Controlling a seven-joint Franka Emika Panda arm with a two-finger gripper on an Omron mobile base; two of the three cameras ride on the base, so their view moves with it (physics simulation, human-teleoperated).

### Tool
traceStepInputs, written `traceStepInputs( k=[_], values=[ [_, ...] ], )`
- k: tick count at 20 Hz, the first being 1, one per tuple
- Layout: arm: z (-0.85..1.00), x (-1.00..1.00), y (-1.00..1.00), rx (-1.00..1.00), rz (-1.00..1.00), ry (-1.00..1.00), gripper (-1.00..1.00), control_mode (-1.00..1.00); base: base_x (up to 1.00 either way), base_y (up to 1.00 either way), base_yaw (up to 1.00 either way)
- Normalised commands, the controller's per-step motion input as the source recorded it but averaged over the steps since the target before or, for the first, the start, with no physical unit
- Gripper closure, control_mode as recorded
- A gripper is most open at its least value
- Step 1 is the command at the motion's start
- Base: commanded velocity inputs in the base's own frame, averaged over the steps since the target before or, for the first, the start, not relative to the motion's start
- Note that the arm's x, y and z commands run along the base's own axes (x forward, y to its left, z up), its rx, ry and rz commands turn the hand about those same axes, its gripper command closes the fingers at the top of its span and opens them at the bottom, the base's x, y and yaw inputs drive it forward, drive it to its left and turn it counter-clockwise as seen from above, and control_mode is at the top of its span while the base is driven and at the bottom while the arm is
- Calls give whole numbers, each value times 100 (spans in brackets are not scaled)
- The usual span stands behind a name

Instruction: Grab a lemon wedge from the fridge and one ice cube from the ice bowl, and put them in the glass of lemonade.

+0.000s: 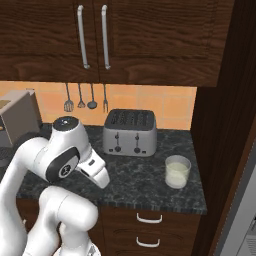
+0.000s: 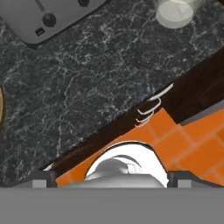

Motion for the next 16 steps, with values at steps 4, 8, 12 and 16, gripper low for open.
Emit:
traceStepInputs(
  k=[4, 8, 12, 16],
  values=[
    [5, -67, 36, 2, 17, -16, -100, -100, 0, 0, 0],
    [-17, -66, 1, -1, 13, -7, -100, -100, 0, 0, 0],
    [0, -12, 2, -2, 0, 0, -100, -100, 0, 0, 0],
    [-4, -19, 5, 0, 0, 0, -100, -100, 0, 0, 0]
  ],
)
